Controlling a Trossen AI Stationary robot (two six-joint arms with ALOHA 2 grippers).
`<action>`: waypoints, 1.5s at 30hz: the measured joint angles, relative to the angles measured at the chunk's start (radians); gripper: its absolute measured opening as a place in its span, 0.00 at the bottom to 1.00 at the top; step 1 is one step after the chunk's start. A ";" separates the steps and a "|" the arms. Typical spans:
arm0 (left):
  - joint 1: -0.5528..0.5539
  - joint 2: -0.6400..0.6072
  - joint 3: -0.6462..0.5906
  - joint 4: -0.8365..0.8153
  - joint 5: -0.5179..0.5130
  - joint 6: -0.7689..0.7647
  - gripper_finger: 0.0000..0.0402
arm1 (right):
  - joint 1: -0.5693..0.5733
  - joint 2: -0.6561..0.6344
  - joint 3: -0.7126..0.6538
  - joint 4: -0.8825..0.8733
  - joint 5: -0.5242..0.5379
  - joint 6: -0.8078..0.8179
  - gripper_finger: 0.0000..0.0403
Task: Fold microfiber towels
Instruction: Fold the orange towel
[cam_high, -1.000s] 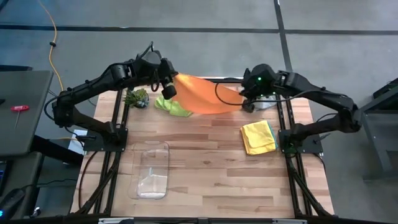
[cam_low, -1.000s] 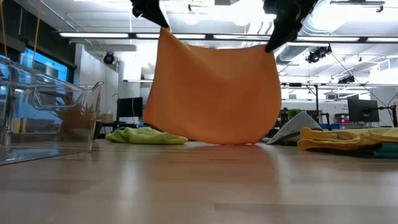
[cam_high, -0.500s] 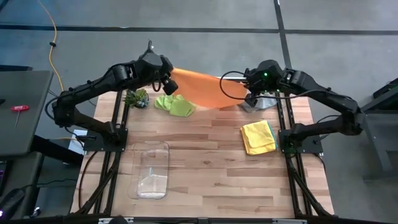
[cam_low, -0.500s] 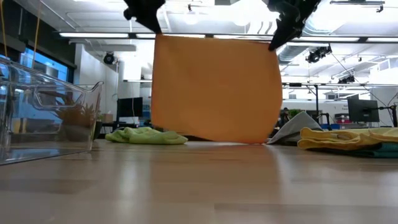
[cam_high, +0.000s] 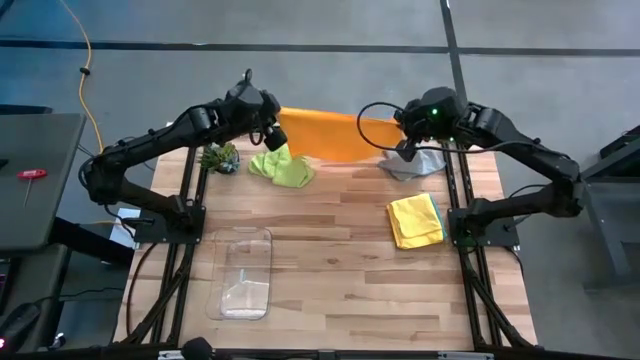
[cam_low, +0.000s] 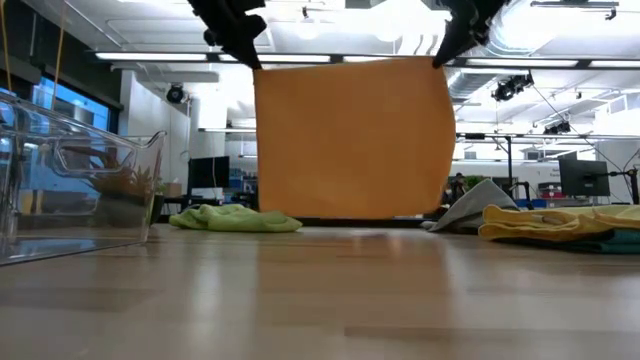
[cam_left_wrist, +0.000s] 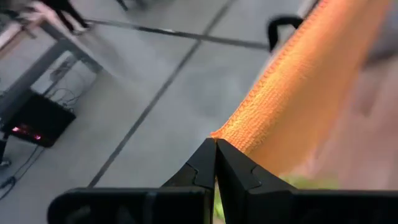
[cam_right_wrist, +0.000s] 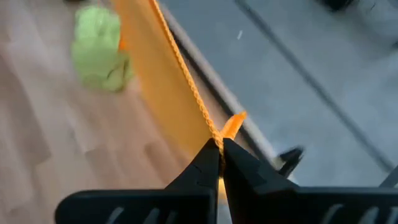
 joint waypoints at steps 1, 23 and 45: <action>-0.008 0.000 0.000 -0.022 0.014 0.005 0.00 | 0.009 0.001 -0.015 -0.016 -0.002 0.016 0.00; -0.490 -0.047 -0.387 -0.245 0.144 -0.590 0.00 | 0.540 0.001 -0.454 0.237 -0.116 0.612 0.00; -0.788 -0.047 -0.446 -0.138 0.082 -0.969 0.00 | 0.730 0.001 -0.540 0.322 -0.109 0.950 0.00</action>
